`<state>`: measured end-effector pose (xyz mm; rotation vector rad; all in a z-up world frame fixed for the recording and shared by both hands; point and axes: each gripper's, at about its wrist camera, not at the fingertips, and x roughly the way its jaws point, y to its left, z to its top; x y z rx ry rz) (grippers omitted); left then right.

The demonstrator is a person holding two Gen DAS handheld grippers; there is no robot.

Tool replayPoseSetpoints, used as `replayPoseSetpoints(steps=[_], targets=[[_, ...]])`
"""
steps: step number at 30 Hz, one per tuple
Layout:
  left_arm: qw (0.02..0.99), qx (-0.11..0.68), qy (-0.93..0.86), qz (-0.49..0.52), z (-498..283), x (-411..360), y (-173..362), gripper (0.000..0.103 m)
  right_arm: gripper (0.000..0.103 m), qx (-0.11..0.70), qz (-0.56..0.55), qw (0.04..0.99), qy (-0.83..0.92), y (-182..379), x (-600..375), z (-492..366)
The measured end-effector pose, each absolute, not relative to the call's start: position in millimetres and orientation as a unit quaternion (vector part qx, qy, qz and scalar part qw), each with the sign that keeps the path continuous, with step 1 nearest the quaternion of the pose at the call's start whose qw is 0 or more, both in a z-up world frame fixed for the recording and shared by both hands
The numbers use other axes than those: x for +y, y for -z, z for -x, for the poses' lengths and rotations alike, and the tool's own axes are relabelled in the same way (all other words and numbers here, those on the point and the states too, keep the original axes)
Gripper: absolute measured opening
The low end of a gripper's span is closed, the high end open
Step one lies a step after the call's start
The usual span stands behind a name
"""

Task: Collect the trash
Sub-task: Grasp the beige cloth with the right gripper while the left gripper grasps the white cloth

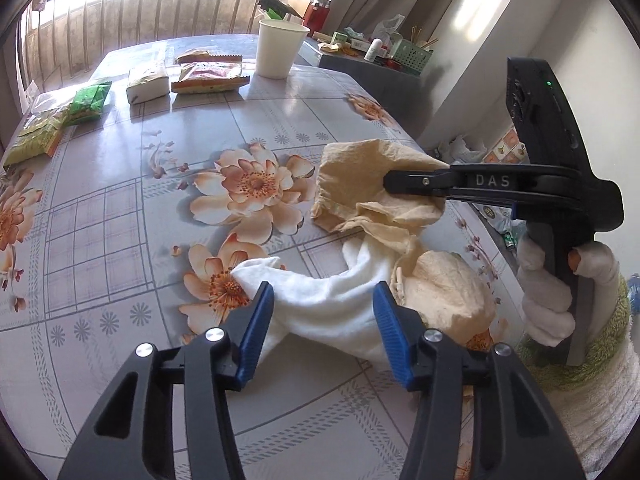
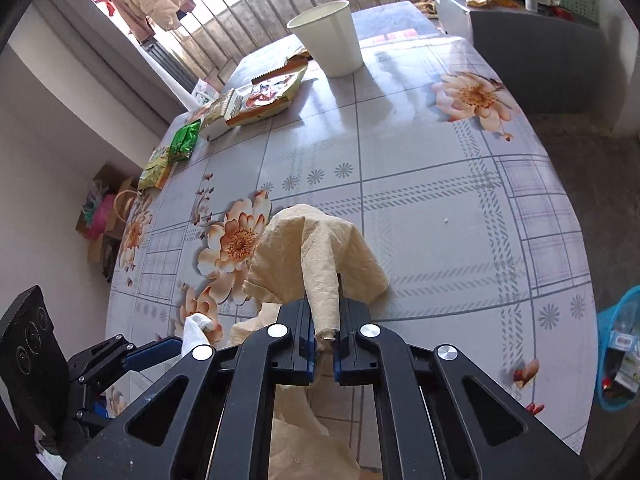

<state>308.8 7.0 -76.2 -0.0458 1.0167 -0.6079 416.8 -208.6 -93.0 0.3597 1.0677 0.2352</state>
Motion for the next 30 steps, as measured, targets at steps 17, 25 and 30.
replayPoseSetpoints(steps=[17, 25, 30], targets=[[0.829, 0.489, 0.272, -0.024, -305, -15, 84, 0.037, 0.005, 0.46, -0.134, 0.869, -0.122, 66, -224, -269], [0.829, 0.489, 0.271, -0.006, -281, -3, 81, 0.01, 0.007, 0.485, -0.179, 0.847, -0.127, 92, -217, -251], [0.841, 0.485, 0.235, 0.053, -256, 33, 78, 0.01, 0.011, 0.502, -0.166, 0.838, -0.133, 101, -195, -252]])
